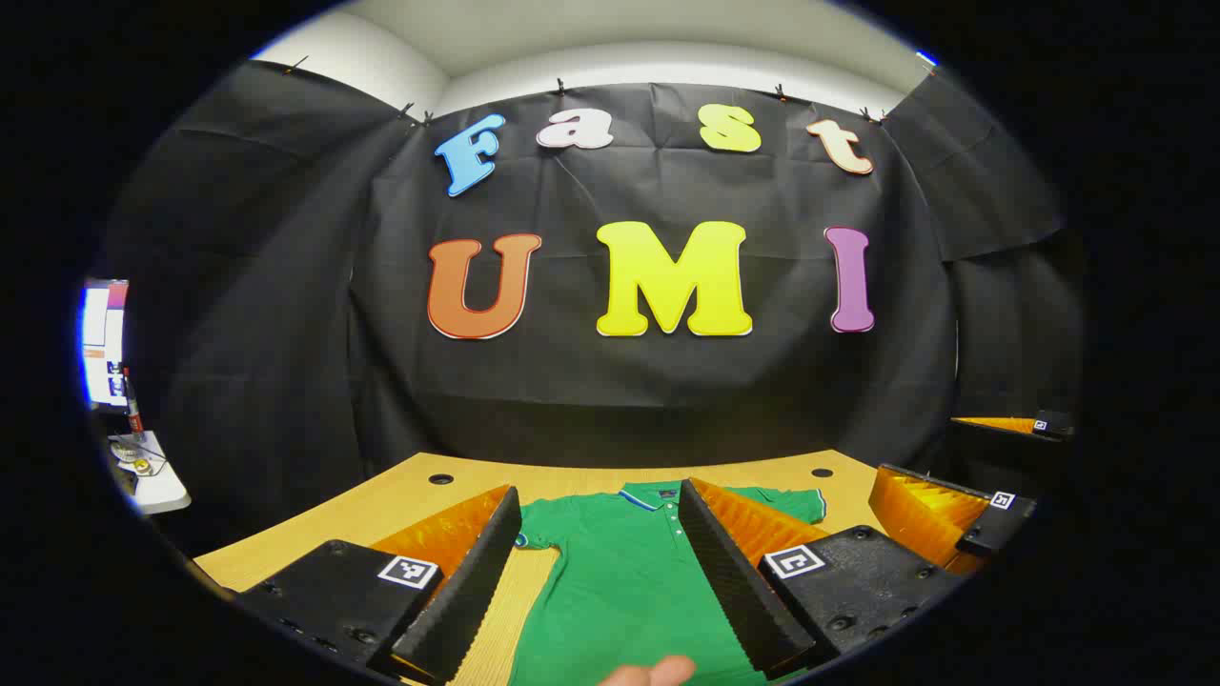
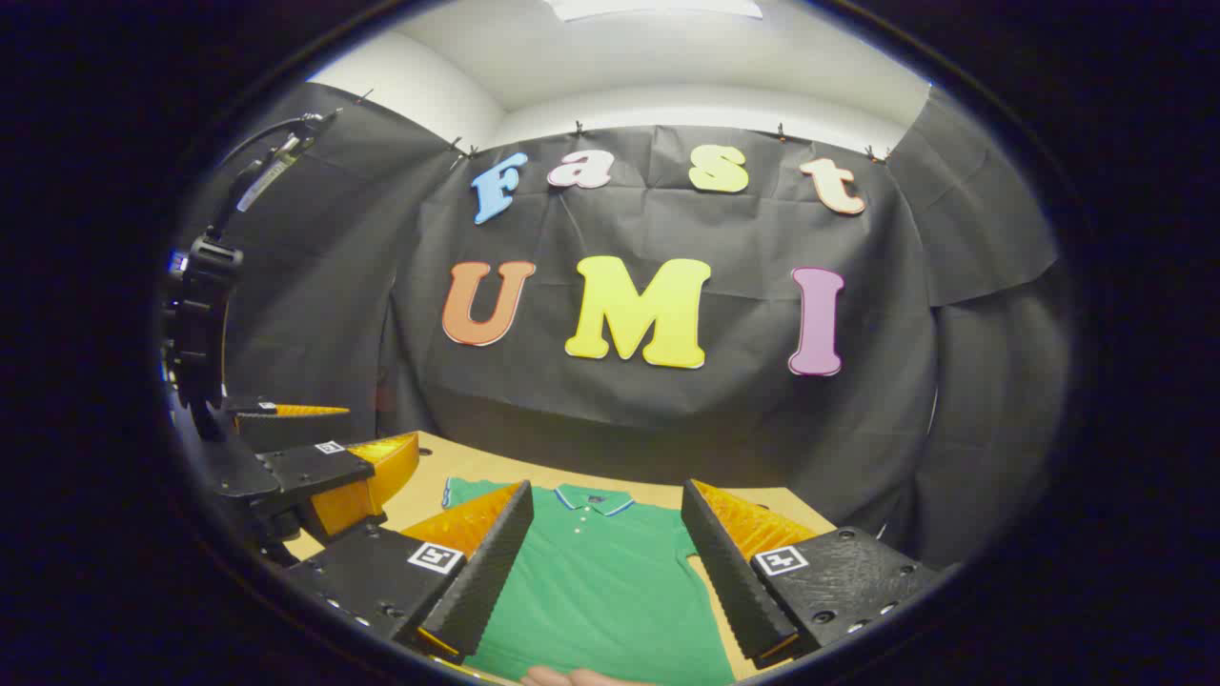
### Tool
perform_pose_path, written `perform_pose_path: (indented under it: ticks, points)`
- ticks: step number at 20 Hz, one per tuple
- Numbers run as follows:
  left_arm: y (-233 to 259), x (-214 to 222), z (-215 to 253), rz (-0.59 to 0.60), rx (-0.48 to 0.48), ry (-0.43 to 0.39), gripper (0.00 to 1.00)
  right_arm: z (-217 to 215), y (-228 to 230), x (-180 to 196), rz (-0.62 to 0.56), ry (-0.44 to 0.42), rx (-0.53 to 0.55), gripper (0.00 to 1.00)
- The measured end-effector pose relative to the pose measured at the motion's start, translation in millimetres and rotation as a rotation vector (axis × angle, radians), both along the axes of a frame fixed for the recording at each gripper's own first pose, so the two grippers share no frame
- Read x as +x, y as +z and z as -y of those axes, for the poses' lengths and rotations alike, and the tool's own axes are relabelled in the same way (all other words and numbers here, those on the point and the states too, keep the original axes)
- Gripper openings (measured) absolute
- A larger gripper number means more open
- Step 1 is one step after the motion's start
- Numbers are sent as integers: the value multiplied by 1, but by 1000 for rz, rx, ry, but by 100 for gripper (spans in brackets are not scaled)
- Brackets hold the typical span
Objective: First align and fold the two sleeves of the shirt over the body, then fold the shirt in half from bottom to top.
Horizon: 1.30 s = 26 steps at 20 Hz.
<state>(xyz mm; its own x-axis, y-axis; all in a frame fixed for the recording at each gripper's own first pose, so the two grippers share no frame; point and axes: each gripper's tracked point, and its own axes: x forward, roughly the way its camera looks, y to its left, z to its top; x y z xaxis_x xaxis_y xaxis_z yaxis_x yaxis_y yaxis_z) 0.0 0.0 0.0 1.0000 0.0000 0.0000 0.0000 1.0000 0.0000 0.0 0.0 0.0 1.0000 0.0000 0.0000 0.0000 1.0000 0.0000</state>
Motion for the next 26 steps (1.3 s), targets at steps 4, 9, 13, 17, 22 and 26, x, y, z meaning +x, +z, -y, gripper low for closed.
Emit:
perform_pose_path:
  ticks: [4, 9, 13, 17, 22, 26]
  points:
    - [-4, 3, -6, -19, -46, 18, 100, 20, -5, 1, -52, -18, 55, 95]
    - [-3, 3, -1, -5, -43, 15, 100, 58, -4, -6, -22, -88, -8, 95]
    - [-17, 8, 16, -42, -24, -7, 100, 83, 4, -11, 34, -142, -32, 95]
    - [-28, 7, 31, -72, -15, -33, 100, 93, 0, -13, 39, -164, -37, 95]
    - [-22, 3, 30, -46, 40, -9, 100, 104, 7, 7, 33, -186, -26, 96]
    - [-21, 4, 24, -43, 27, 6, 100, 130, 1, 66, -33, -226, 9, 95]
